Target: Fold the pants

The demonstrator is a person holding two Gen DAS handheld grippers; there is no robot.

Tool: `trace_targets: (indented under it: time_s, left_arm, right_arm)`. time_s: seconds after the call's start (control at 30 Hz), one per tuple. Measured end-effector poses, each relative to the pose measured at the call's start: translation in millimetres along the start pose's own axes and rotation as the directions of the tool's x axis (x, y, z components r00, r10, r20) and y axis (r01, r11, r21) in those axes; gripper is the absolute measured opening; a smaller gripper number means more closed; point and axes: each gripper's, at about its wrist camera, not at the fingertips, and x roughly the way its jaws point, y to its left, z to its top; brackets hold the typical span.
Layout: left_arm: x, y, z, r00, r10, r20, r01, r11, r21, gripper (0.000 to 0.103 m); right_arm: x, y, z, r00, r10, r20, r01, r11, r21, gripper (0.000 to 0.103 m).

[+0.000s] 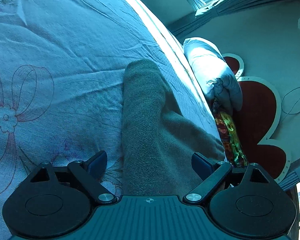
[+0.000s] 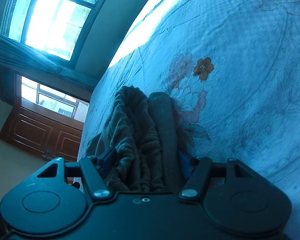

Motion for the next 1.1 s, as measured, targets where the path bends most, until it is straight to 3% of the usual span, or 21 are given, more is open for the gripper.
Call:
trace_targets:
  time_s: [0.1, 0.23, 0.33, 0.5, 0.67, 0.7, 0.77, 0.83, 1.1]
  left_arm:
    - [-1, 2, -5, 1.000, -0.026, 0.007, 0.026, 0.998, -0.051, 0.088]
    - [-4, 11, -16, 0.999, -0.030, 0.031, 0.034, 0.986, -0.160, 0.071]
    - [-5, 18, -23, 0.999, -0.032, 0.043, 0.040, 0.974, -0.224, 0.066]
    - [9, 29, -16, 0.994, -0.102, 0.033, 0.107, 0.953, -0.283, 0.066]
    - [21, 23, -12, 0.994, -0.105, 0.017, 0.105, 0.958, -0.267, 0.063]
    - [22, 24, -12, 0.994, -0.107, 0.022, 0.109, 0.957, -0.267, 0.058]
    - [25, 28, -15, 0.996, -0.082, 0.017, 0.084, 0.958, -0.275, 0.033]
    - [26, 29, -16, 0.996, -0.089, 0.028, 0.093, 0.960, -0.265, 0.032]
    - [17, 10, -9, 0.995, -0.078, 0.068, 0.090, 0.973, -0.211, 0.028]
  right_arm:
    - [-7, -4, -7, 1.000, 0.006, 0.007, -0.006, 1.000, 0.012, 0.058]
    - [-12, -9, -9, 1.000, 0.024, 0.018, -0.025, 0.998, 0.052, 0.058]
    - [-10, -12, -8, 0.999, 0.038, 0.019, -0.039, 0.996, 0.074, 0.061]
    - [3, -16, -2, 0.997, 0.076, 0.014, -0.077, 0.991, 0.108, 0.067]
    - [18, -6, 3, 0.997, 0.073, -0.011, -0.073, 0.996, 0.048, 0.069]
    - [20, -6, 3, 0.998, 0.060, -0.013, -0.059, 0.997, 0.039, 0.064]
    - [20, -6, 2, 0.999, 0.049, -0.016, -0.049, 0.998, 0.030, 0.050]
    - [18, -3, 2, 0.998, 0.056, -0.009, -0.056, 0.998, 0.027, 0.036]
    - [10, 21, 6, 0.996, 0.085, 0.008, -0.084, 0.996, -0.041, 0.031]
